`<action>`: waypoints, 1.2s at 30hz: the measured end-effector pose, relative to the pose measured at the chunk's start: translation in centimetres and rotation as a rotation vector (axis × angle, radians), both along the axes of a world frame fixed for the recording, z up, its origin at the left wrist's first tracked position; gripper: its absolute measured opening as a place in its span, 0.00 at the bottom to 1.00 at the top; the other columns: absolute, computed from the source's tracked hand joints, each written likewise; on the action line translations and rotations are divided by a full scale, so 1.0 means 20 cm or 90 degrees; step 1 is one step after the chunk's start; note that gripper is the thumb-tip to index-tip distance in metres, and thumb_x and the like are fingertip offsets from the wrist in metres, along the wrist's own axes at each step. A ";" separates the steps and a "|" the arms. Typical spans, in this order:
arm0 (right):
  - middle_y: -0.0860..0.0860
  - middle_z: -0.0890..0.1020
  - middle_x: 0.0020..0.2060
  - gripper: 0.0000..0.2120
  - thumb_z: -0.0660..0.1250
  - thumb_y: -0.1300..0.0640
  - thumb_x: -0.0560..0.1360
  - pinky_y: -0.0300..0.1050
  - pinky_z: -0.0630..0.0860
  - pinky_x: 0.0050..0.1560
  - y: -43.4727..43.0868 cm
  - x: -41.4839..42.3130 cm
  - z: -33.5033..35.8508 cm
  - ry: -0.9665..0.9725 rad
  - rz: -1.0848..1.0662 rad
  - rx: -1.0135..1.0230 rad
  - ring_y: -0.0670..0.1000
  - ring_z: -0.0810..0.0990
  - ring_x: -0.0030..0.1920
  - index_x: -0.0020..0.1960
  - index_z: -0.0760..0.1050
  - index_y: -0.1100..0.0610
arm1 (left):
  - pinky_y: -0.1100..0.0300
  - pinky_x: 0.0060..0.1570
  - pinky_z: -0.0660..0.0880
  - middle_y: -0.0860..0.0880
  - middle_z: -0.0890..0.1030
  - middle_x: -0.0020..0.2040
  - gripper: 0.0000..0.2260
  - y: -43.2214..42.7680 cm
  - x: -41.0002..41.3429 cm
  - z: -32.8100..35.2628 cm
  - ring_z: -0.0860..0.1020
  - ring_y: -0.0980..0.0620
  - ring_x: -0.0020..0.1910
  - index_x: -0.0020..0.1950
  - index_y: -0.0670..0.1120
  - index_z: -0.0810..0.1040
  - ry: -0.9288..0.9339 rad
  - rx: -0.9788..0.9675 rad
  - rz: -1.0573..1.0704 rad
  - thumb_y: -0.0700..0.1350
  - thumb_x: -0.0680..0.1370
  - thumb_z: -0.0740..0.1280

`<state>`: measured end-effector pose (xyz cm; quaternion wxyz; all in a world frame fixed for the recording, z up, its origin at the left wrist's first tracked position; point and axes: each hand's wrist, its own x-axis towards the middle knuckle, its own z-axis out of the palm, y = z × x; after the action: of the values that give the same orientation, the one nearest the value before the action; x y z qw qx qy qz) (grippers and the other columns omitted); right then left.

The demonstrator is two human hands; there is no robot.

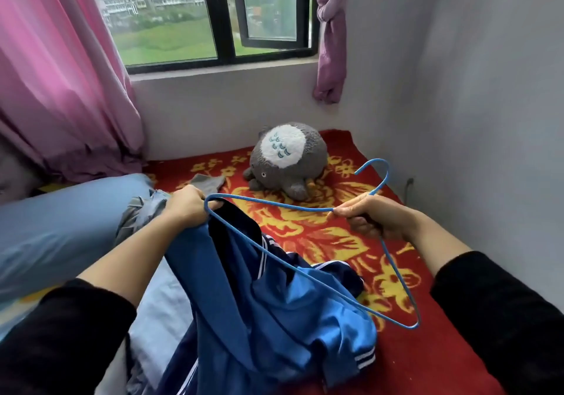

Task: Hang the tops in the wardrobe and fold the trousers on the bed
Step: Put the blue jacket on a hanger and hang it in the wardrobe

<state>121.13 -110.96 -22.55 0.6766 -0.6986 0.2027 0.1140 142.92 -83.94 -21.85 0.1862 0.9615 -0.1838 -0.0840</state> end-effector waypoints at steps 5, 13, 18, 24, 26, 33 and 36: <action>0.48 0.62 0.25 0.10 0.66 0.57 0.77 0.41 0.49 0.28 -0.01 0.00 -0.10 0.048 0.003 -0.053 0.44 0.57 0.24 0.51 0.83 0.60 | 0.57 0.34 0.68 0.47 0.77 0.28 0.21 0.01 -0.01 0.01 0.76 0.45 0.34 0.33 0.41 0.80 -0.027 -0.028 -0.024 0.59 0.73 0.70; 0.47 0.65 0.22 0.10 0.71 0.58 0.72 0.36 0.55 0.22 0.34 0.19 -0.20 -0.032 0.048 -0.155 0.44 0.59 0.21 0.32 0.82 0.56 | 0.57 0.26 0.61 0.49 0.69 0.22 0.24 -0.13 -0.21 0.04 0.66 0.52 0.24 0.25 0.43 0.71 -0.041 -0.085 -0.092 0.56 0.73 0.70; 0.45 0.79 0.26 0.08 0.73 0.62 0.69 0.41 0.73 0.35 0.48 0.31 -0.29 -0.116 -0.017 -0.212 0.42 0.74 0.29 0.31 0.83 0.55 | 0.58 0.33 0.73 0.51 0.80 0.29 0.10 -0.17 -0.30 0.01 0.77 0.52 0.31 0.35 0.44 0.84 0.022 -0.140 -0.163 0.48 0.73 0.71; 0.51 0.69 0.23 0.11 0.74 0.64 0.68 0.37 0.61 0.27 0.47 0.31 -0.23 -0.167 -0.072 -0.175 0.44 0.63 0.24 0.38 0.78 0.74 | 0.65 0.32 0.75 0.49 0.83 0.38 0.10 -0.04 -0.36 0.07 0.80 0.54 0.36 0.47 0.40 0.84 0.404 -0.167 -0.225 0.47 0.75 0.71; 0.53 0.69 0.26 0.13 0.74 0.64 0.67 0.38 0.62 0.27 0.48 0.30 -0.24 -0.169 -0.083 -0.165 0.46 0.64 0.26 0.39 0.78 0.75 | 0.65 0.43 0.77 0.48 0.85 0.49 0.09 0.01 -0.34 0.03 0.81 0.56 0.46 0.53 0.44 0.83 0.304 -0.247 -0.219 0.46 0.74 0.71; 0.51 0.69 0.23 0.08 0.64 0.73 0.68 0.36 0.60 0.23 0.56 0.26 -0.24 -0.104 0.033 -0.003 0.44 0.64 0.22 0.46 0.79 0.72 | 0.54 0.36 0.70 0.54 0.73 0.31 0.11 0.09 -0.33 -0.16 0.71 0.56 0.32 0.34 0.53 0.71 -0.034 0.035 -0.377 0.55 0.72 0.67; 0.56 0.75 0.35 0.22 0.58 0.68 0.64 0.38 0.67 0.30 0.46 0.23 -0.24 -0.036 0.185 0.187 0.49 0.72 0.33 0.55 0.79 0.68 | 0.53 0.35 0.71 0.52 0.75 0.32 0.12 0.15 -0.33 -0.18 0.73 0.55 0.33 0.37 0.50 0.72 -0.074 0.006 -0.388 0.58 0.70 0.64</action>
<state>125.70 -101.75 -27.41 0.7533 -0.6171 0.0620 0.2187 136.31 -81.01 -25.35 0.1370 0.8661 -0.4737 -0.0814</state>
